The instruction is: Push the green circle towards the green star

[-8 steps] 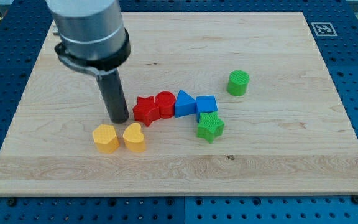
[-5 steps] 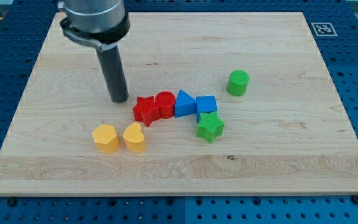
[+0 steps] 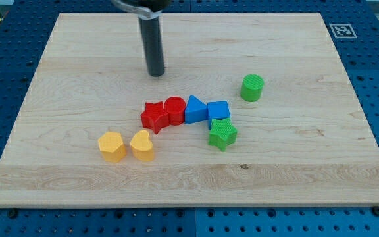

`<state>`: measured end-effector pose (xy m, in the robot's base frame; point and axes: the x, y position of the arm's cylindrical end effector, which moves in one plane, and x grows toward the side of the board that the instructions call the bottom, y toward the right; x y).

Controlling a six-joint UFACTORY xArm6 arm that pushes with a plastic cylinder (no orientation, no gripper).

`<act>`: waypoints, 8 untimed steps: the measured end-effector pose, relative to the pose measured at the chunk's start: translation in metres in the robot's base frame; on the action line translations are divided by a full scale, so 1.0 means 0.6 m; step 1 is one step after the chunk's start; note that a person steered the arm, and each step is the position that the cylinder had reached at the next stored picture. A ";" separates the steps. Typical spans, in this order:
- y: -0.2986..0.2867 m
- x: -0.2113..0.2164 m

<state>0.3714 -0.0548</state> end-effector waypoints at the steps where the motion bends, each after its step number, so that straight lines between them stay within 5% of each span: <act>1: 0.070 -0.001; 5: 0.252 0.014; 8: 0.319 0.122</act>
